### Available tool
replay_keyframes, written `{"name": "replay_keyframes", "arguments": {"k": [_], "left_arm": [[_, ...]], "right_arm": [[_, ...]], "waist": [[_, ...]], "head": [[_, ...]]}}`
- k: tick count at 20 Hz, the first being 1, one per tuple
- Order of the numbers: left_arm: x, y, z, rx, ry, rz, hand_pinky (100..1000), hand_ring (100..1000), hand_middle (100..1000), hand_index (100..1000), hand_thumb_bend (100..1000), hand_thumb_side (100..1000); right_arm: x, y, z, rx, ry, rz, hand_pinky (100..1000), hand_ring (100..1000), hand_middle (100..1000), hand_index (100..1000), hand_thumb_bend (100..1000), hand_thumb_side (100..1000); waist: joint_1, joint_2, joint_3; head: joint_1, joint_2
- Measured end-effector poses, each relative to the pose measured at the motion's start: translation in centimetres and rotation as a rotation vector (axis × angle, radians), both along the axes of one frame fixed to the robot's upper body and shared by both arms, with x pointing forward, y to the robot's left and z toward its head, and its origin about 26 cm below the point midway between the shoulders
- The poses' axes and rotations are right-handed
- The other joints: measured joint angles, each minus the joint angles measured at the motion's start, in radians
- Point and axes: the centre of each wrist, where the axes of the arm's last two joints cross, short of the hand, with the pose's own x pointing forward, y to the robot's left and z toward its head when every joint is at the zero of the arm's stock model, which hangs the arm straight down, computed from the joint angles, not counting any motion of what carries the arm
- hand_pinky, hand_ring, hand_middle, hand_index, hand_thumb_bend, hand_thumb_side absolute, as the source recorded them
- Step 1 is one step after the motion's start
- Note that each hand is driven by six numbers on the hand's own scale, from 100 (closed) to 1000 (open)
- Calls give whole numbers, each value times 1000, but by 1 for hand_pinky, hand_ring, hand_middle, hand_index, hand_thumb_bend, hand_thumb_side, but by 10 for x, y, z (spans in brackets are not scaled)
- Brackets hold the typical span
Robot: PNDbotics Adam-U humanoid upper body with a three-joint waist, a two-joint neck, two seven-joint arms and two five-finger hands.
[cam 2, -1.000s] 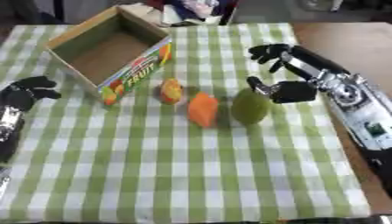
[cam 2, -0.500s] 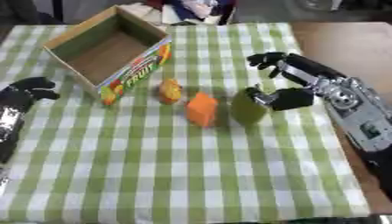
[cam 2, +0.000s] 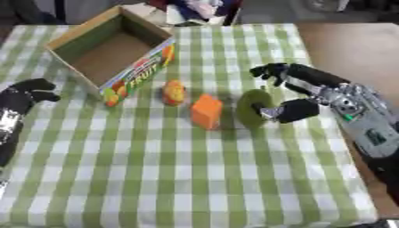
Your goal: Pick up objects on the table and place them in the box.
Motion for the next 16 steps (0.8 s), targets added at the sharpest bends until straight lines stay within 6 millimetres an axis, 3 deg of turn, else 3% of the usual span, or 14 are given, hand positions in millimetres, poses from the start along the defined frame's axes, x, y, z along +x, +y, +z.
{"name": "replay_keyframes", "arguments": {"k": [16], "left_arm": [[0, 0, 0, 1, 2, -1, 845, 682, 707, 829, 100, 887]], "right_arm": [[6, -7, -22, -96, 53, -26, 769, 886, 888, 997, 239, 612]], "waist": [[-4, 0, 6]], "head": [[0, 0]]}}
